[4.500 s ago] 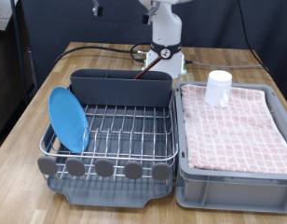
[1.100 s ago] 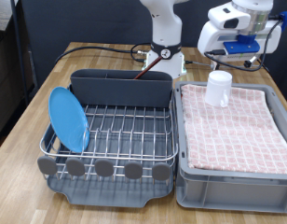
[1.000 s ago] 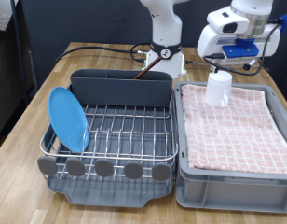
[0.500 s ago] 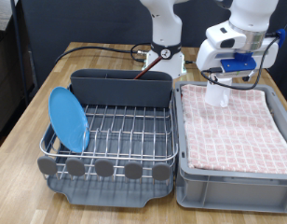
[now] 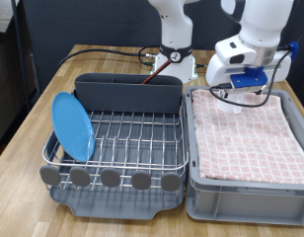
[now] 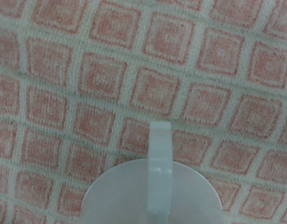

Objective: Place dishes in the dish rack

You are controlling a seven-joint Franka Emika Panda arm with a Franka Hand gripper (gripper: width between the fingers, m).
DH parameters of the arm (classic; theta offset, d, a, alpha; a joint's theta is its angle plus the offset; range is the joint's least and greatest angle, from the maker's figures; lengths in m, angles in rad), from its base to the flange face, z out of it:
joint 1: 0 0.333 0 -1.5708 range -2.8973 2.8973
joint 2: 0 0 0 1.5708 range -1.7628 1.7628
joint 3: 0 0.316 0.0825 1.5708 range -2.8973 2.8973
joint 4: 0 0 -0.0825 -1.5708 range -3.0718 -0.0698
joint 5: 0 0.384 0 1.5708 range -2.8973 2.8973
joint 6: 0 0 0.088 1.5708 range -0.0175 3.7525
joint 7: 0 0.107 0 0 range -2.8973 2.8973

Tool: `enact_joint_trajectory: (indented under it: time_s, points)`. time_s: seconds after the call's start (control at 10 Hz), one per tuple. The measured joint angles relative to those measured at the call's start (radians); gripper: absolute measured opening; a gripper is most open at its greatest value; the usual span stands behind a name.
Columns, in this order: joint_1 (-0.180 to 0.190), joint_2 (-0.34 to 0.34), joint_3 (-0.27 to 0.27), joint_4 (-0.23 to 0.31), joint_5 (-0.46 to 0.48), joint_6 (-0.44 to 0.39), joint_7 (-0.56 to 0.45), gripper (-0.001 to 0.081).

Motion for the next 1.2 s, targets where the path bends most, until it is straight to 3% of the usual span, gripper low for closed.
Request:
enact_joint_trajectory:
  time_s: [1.2]
  points:
    - [-0.001, 0.057, -0.007, -0.029, 0.089, 0.076, -0.06, 0.0802]
